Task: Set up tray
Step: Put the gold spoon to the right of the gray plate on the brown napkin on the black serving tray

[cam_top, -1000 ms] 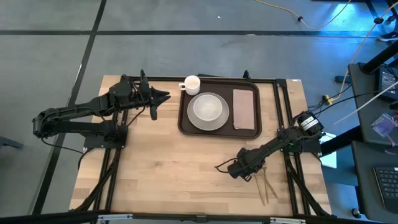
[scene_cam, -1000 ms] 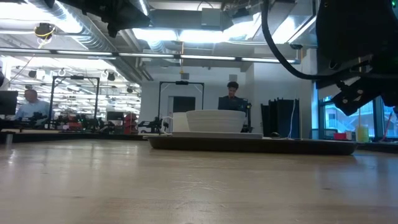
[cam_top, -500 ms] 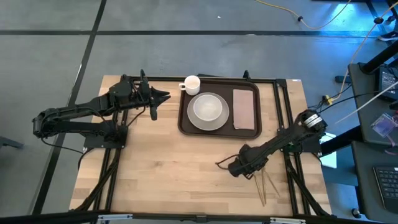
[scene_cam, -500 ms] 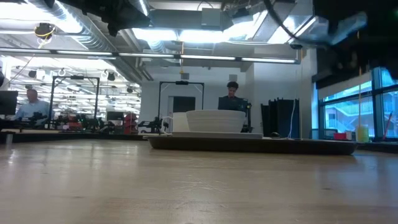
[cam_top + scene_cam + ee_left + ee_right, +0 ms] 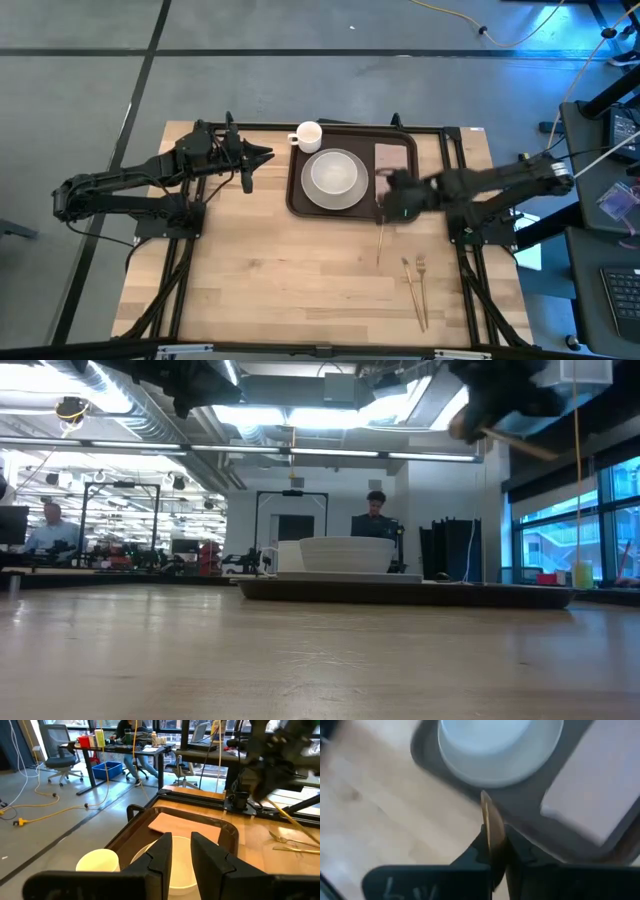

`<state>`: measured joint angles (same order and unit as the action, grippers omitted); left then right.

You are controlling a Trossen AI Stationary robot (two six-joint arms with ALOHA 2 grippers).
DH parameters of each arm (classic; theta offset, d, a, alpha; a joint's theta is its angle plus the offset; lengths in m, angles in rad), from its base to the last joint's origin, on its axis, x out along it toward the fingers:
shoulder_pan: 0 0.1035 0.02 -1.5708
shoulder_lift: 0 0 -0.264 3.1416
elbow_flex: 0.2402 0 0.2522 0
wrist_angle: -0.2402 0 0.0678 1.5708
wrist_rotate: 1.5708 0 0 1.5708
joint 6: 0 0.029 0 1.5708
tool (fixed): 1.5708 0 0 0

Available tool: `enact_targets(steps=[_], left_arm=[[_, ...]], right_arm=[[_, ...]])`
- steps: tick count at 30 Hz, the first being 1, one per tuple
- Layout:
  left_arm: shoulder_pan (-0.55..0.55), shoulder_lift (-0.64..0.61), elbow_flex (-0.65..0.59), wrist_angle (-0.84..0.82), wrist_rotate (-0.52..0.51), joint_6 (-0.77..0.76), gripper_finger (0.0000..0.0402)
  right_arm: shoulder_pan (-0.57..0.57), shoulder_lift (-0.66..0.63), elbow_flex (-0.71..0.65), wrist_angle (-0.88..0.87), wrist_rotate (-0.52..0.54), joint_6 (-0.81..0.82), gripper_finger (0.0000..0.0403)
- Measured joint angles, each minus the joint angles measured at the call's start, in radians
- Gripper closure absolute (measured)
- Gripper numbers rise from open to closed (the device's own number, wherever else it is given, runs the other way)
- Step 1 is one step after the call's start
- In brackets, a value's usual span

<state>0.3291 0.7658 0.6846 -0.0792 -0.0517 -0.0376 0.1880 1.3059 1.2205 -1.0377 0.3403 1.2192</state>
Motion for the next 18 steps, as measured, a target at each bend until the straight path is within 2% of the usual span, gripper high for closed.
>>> enact_targets(steps=[3,7,10,14,18], left_arm=[[0.000,0.000,0.000,0.000,0.000,0.000,0.0338],[0.000,0.000,0.000,0.000,0.000,0.000,0.0342],[0.000,0.000,0.000,0.000,0.000,-0.006,0.0342],[0.000,0.000,0.000,-0.001,0.000,-0.027,0.0343],[0.000,0.000,0.000,-0.001,0.000,-0.027,0.0343]], right_arm=[[-0.144,-0.040,0.000,0.033,-0.023,-0.212,0.0387],[-0.373,-0.069,0.000,0.083,-0.130,-0.524,0.0387],[-0.557,-0.075,0.000,0.170,-0.273,-0.727,0.0387],[-0.784,-0.069,0.000,0.256,-0.514,-0.908,0.0387],[-0.954,-0.027,0.000,0.272,-0.643,-1.064,0.0387]])
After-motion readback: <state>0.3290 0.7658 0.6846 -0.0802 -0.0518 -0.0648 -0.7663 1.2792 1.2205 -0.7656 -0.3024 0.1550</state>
